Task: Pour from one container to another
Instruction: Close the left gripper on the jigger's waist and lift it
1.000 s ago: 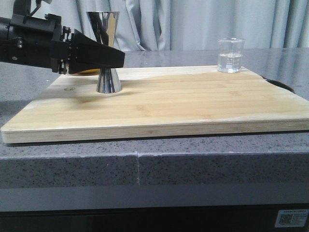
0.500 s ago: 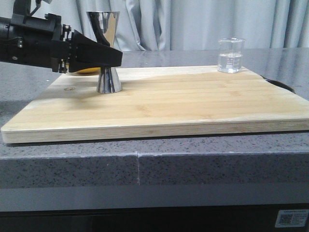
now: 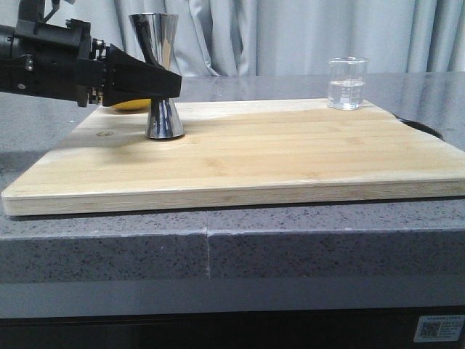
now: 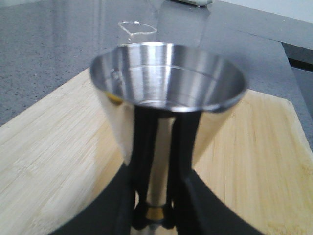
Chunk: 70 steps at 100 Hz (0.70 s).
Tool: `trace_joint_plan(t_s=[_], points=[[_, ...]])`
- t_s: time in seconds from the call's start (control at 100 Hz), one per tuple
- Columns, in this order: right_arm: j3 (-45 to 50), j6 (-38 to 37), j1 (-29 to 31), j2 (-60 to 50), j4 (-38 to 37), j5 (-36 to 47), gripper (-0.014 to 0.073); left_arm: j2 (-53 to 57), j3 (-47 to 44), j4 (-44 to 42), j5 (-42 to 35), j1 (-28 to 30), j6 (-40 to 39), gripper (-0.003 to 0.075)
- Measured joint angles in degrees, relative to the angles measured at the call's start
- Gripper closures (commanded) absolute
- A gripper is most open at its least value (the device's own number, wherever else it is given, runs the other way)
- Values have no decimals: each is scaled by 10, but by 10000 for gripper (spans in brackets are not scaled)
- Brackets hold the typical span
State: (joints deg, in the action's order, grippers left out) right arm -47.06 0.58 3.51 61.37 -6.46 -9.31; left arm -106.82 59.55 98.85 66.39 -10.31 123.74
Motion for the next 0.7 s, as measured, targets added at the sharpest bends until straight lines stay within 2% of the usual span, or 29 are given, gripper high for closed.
trace_joint_plan(t_s=[0.23,0.37,0.5,0.7], points=[[0,0,0,0,0,2,12,0,0,0,0,0,0,739],[18,0,0,0,0,37,14,0,0,1,0,-4,0,739],[59,0,0,0,-1,93,50,0,2,2,0,-16,0,739],[137,-6,-2,0,-3,231,63,0,23,1,-1,-32,0,739]])
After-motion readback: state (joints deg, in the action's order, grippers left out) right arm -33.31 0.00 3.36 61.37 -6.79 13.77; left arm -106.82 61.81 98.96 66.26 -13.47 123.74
